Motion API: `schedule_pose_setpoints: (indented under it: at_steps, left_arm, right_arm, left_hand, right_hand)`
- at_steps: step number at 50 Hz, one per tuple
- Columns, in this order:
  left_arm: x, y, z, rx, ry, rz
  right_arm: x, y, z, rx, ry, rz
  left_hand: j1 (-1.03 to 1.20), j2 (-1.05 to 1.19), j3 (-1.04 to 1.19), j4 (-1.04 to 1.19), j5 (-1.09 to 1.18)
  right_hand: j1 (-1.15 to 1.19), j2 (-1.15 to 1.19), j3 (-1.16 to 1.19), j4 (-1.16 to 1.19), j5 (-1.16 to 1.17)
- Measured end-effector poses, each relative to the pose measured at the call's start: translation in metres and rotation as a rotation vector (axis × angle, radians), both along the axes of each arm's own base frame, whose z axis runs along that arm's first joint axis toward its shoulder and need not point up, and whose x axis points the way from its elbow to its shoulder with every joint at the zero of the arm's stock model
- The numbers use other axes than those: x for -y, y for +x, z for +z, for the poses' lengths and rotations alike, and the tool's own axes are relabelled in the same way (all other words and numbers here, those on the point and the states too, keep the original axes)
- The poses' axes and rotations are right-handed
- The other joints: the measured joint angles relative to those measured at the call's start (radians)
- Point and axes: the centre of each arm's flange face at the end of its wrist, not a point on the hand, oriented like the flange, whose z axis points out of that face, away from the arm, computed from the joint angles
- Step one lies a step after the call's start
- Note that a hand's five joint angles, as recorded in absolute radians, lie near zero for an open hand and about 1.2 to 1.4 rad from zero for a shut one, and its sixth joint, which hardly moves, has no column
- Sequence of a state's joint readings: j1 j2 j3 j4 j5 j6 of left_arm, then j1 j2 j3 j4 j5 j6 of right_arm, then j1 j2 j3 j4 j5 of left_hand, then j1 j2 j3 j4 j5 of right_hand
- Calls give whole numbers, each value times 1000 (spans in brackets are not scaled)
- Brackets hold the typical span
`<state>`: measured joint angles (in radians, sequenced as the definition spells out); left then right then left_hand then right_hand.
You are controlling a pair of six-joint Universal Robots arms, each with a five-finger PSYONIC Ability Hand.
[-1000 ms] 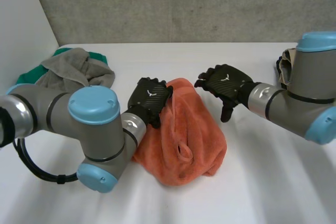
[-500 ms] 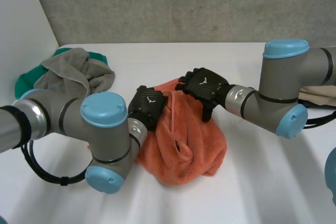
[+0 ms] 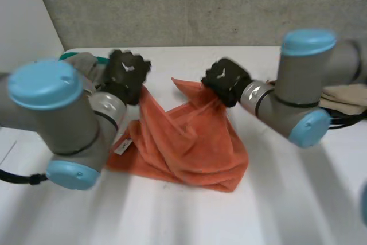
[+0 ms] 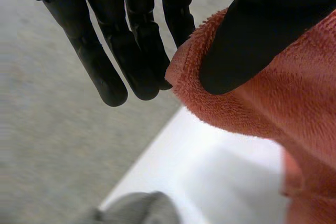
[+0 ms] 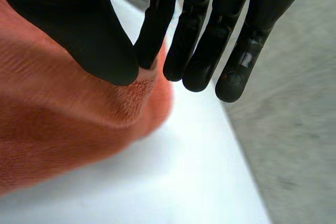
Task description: Fold the laundry.
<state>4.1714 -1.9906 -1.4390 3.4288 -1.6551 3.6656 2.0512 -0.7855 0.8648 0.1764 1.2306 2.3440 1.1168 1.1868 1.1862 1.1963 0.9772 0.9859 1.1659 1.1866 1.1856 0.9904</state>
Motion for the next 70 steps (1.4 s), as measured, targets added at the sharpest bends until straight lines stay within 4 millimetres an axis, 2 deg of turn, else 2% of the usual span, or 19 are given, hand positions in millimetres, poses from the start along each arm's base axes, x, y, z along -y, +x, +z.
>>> schedule_pose_setpoints:
  at_steps: [4,6,9,13,16,19,20,25,26,28,29,32,35,40,44,52,55,60,70]
  left_arm:
    - [-4,15,24,-2,-45,27]
    - [-11,25,35,9,-55,42]
    - [-22,38,41,36,-46,56]
    - [-39,49,34,86,16,57]
    - [-52,55,17,138,99,53]
    - [-56,57,6,166,148,50]
    - [-57,58,-8,192,195,50]
    - [-40,55,-39,231,269,65]
    - [-35,55,-45,235,279,71]
    - [-31,55,-48,236,284,74]
    - [-25,54,-54,237,289,78]
    - [-22,51,-56,232,286,76]
    - [-22,49,-56,228,283,72]
    - [-27,43,-47,209,252,48]
    - [-28,41,-41,197,228,44]
    - [-30,44,-32,186,208,50]
    - [-32,45,-29,182,202,51]
    - [-37,48,-22,173,186,50]
    - [-41,49,-17,166,175,48]
  right_arm:
    - [-11,-25,39,6,-40,-45]
    - [-22,-49,62,-8,-45,-86]
    - [-38,-75,78,-43,-18,-126]
    - [-65,-97,77,-121,89,-145]
    - [-86,-108,66,-200,210,-139]
    - [-91,-110,60,-228,253,-135]
    - [-94,-112,49,-260,304,-132]
    - [-77,-108,24,-277,325,-155]
    - [-71,-107,18,-275,321,-163]
    - [-68,-106,14,-272,318,-169]
    - [-61,-104,8,-263,310,-177]
    - [-55,-102,3,-246,291,-183]
    - [-52,-101,2,-236,279,-182]
    - [-49,-96,14,-187,203,-135]
    - [-57,-91,38,-133,109,-37]
    - [-71,-77,53,-132,-83,195]
    - [-69,-72,45,-186,-163,271]
    - [-57,-64,14,-317,-234,348]
    - [-43,-48,-37,-414,-227,423]
  left_hand:
    - [0,1,0,1,0]
    - [0,1,0,1,0]
    - [0,2,1,1,0]
    - [0,2,1,1,0]
    - [0,2,1,1,0]
    - [0,2,2,1,0]
    - [0,3,4,2,0]
    - [0,5,5,2,0]
    - [0,5,5,1,0]
    - [0,5,5,2,0]
    - [0,5,5,2,0]
    - [0,5,5,2,0]
    - [0,5,5,2,0]
    - [0,5,5,2,0]
    - [0,5,5,2,0]
    - [0,5,5,2,0]
    - [0,5,5,2,0]
    - [0,5,5,2,0]
    - [0,5,5,2,0]
  right_hand:
    - [0,0,0,0,0]
    - [0,0,0,0,0]
    - [0,0,0,0,1]
    - [1,0,0,0,3]
    - [1,0,1,0,5]
    - [7,0,1,1,5]
    - [10,0,1,1,5]
    - [9,-3,-7,-6,2]
    - [-66,-84,-99,-100,-78]
    - [-93,-118,-133,-133,-107]
    - [-273,-340,-348,-346,-314]
    - [-435,-525,-546,-546,-520]
    - [-480,-575,-599,-599,-575]
    - [-564,-676,-704,-704,-683]
    - [-737,-874,-905,-905,-886]
    - [-789,-941,-970,-952,-927]
    - [-789,-941,-970,-952,-927]
    - [-789,-949,-976,-952,-927]
    - [-789,-949,-976,-952,-927]
